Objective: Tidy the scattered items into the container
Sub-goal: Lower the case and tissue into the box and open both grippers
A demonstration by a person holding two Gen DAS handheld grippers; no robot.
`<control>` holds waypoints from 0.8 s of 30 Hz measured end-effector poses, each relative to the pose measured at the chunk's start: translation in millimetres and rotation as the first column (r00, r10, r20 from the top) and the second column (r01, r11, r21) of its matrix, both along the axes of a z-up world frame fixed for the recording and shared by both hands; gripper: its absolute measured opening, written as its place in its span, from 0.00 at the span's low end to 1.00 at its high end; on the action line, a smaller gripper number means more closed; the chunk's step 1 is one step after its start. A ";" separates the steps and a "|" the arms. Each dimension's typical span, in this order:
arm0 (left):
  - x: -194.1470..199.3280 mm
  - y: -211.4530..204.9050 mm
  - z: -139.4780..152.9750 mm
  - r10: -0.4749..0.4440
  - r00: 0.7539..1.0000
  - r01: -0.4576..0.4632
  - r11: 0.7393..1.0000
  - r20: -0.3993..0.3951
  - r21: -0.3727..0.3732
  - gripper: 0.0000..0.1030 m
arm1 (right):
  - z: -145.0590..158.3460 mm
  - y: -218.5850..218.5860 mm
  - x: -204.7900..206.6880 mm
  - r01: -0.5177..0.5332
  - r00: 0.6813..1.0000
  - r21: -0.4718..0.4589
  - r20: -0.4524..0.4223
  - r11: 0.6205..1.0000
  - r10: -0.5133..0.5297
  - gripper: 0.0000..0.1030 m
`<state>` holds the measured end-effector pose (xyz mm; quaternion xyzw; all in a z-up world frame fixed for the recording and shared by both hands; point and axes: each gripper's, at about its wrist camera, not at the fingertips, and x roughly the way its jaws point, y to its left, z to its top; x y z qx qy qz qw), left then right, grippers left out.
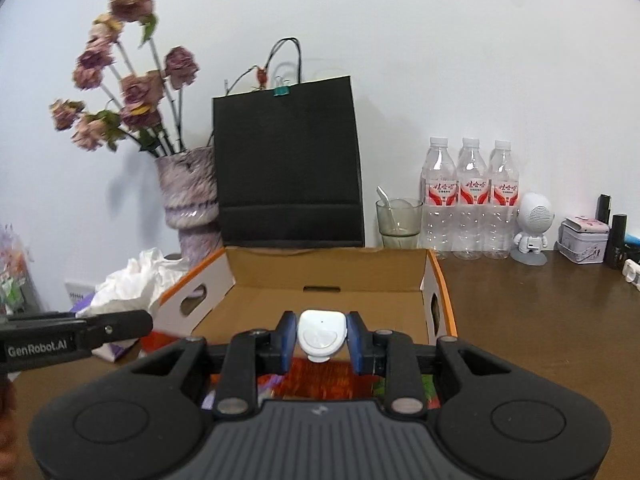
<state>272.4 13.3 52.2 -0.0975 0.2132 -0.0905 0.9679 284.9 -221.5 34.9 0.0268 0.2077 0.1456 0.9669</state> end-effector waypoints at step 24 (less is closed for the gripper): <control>97.0 -12.2 -42.5 0.021 0.988 -0.016 0.999 -0.151 0.033 0.24 | -42.3 5.8 101.3 -0.076 0.979 -0.015 -0.191 0.997 0.072 0.25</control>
